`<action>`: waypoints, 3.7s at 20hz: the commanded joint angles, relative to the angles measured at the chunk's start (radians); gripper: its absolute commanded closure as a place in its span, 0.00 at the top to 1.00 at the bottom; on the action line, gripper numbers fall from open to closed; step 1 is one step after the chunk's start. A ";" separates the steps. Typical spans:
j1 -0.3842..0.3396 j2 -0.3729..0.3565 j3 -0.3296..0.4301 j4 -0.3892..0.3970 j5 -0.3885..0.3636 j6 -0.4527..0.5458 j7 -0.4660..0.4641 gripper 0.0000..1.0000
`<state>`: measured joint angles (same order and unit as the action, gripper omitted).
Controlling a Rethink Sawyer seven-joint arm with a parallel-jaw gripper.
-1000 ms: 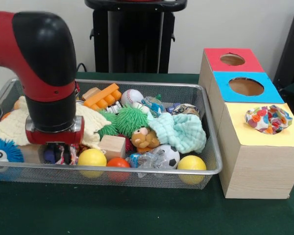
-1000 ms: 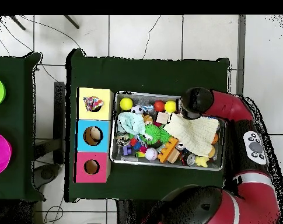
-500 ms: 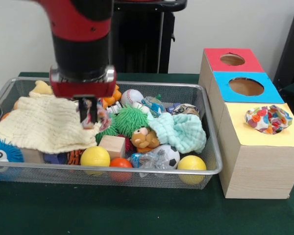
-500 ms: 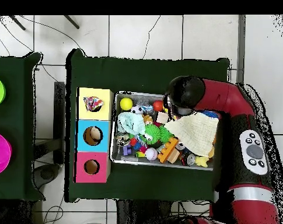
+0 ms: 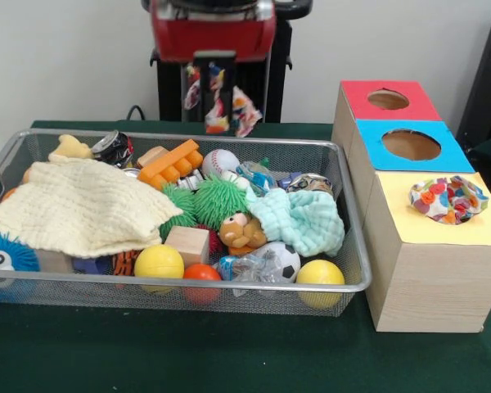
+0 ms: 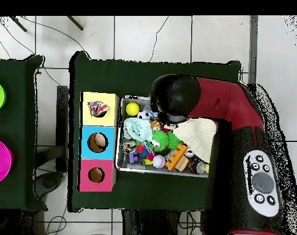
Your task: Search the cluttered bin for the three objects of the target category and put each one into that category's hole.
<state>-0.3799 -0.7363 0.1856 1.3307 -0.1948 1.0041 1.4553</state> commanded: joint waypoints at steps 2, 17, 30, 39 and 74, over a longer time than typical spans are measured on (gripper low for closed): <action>0.046 -0.108 -0.029 0.260 0.098 0.006 0.224 0.00; 0.191 -0.054 -0.069 0.358 0.262 -0.287 0.397 0.00; 0.214 0.105 -0.058 0.259 0.344 -0.492 0.431 0.00; 0.193 0.093 -0.035 0.259 0.394 -0.505 0.410 0.00; 0.297 0.216 -0.027 0.255 0.548 -0.805 0.448 0.00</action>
<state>-0.0851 -0.6114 0.1215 1.5783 0.3115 0.2594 1.6574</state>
